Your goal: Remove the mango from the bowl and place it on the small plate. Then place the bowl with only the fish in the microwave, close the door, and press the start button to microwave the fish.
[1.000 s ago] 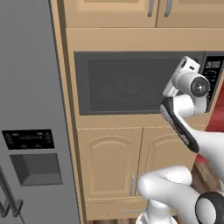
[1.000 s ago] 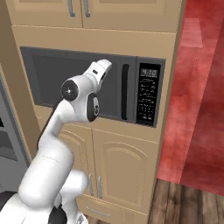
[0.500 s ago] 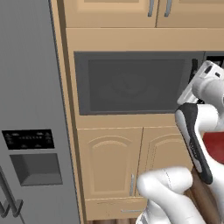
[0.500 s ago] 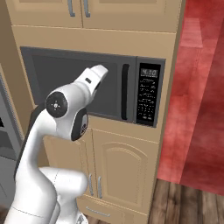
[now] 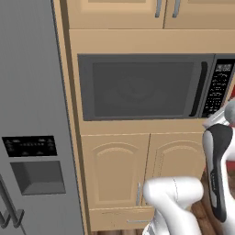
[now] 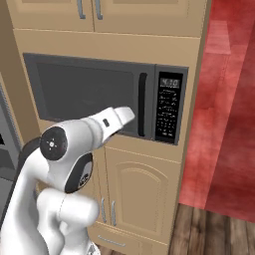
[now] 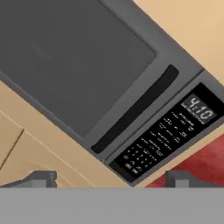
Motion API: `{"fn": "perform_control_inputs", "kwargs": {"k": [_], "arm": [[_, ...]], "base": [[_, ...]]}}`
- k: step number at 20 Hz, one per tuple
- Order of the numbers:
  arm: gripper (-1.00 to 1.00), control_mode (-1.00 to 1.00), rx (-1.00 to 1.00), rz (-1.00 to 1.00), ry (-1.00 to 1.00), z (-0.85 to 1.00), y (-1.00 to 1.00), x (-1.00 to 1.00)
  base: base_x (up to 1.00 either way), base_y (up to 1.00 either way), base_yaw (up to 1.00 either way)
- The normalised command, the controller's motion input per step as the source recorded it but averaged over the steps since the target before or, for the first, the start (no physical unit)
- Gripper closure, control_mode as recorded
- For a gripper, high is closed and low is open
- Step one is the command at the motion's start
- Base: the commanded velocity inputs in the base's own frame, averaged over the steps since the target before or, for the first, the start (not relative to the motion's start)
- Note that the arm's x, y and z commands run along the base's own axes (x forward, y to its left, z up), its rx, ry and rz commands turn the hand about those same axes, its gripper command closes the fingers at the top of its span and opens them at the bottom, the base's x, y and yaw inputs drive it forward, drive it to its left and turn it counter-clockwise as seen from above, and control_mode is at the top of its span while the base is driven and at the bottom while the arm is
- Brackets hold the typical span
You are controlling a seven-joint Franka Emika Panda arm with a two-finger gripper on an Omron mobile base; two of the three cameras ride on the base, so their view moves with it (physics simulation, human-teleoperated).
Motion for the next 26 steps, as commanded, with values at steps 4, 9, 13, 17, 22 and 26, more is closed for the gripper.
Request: {"fn": "perform_control_inputs", "kwargs": {"k": [4,9,13,17,22,26], "arm": [[-1.00,-1.00,0.25,-0.16,0.01,-0.40,-0.18,-0.46],[-1.00,-1.00,0.21,-0.13,0.02,-0.27,-0.08,-0.20],[-1.00,-1.00,0.13,-0.01,0.01,-0.11,0.00,0.08],[-1.00,-1.00,0.17,0.04,0.07,-0.08,-0.24,0.73],[-1.00,-1.00,0.13,0.11,0.00,-0.40,-0.26,0.17],[-1.00,-1.00,0.11,0.11,0.00,-0.43,-0.19,0.18]], "base": [[0.00,0.00,0.00],[0.00,0.00,0.00],[0.00,0.00,0.00],[0.00,0.00,0.00],[0.00,0.00,0.00],[0.00,0.00,0.00]]}}
